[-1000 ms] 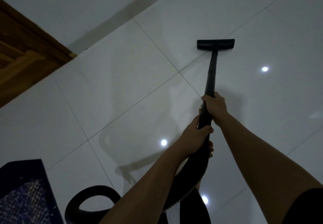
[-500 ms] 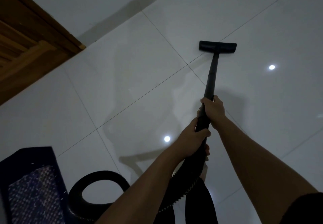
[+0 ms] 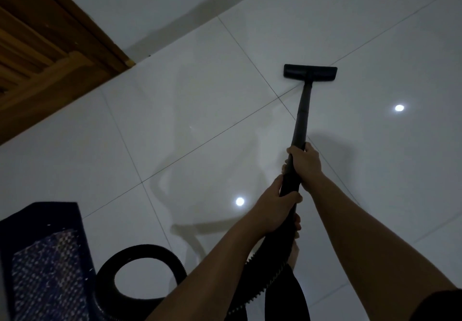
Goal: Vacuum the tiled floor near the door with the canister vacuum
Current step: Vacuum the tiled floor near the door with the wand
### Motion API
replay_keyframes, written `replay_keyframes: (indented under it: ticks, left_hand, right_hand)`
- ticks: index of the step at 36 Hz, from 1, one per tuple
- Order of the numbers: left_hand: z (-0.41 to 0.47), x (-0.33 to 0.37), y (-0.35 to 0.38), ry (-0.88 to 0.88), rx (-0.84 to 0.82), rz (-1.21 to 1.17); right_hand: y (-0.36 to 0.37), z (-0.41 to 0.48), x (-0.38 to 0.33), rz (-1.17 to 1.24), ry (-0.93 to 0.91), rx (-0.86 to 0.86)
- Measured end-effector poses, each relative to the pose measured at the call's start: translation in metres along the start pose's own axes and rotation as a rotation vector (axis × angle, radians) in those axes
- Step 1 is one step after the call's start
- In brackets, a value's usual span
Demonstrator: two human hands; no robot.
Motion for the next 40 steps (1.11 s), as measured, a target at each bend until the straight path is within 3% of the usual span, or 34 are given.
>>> replay_keyframes:
  ticks: [17,40]
  left_hand:
    - [0.054,0.053,0.033,0.005,-0.004,-0.044]
    - [0.01,0.025,-0.021,0.016,0.055,-0.083]
  right_hand:
    - [-0.041,0.059,-0.053,-0.085,0.007,0.016]
    - [0.03,0.012,-0.038,-0.046,-0.016,-0.06]
Point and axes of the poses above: each hand's wrist, its own z-axis towards the middle knuckle, its own y-axis out of the palm, x = y × z, the point moved 1 cm from there along z, towards the middle knuckle, and after that the axes turned 6 degrees about z, right-handed, at the moved point
